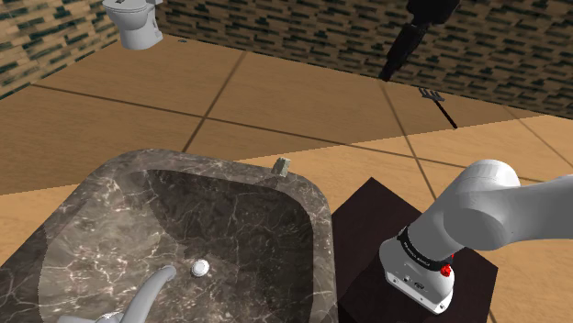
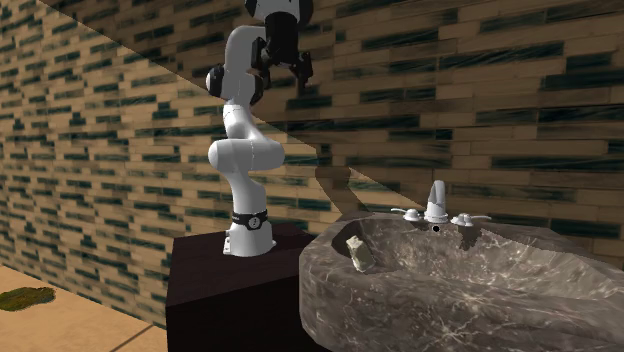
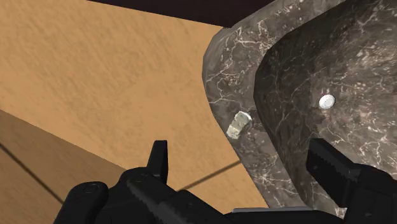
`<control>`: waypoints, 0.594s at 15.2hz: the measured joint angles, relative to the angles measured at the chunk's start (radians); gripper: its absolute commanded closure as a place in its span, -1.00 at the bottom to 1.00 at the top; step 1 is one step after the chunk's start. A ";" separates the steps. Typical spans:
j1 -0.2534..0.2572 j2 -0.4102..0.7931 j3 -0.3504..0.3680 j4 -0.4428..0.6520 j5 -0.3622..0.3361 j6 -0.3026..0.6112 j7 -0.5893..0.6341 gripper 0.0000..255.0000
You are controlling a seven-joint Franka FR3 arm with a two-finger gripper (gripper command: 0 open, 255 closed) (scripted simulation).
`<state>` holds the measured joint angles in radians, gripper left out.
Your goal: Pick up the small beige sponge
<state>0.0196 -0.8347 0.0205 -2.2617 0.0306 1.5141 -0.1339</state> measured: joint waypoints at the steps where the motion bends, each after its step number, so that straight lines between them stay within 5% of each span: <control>1: 0.000 0.000 0.000 0.000 0.000 0.000 0.000 -1.00; 9: 0.031 0.228 0.013 -0.010 0.014 0.122 -0.044 -1.00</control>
<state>0.0502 -0.6071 0.0337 -2.2721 0.0442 1.6362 -0.1783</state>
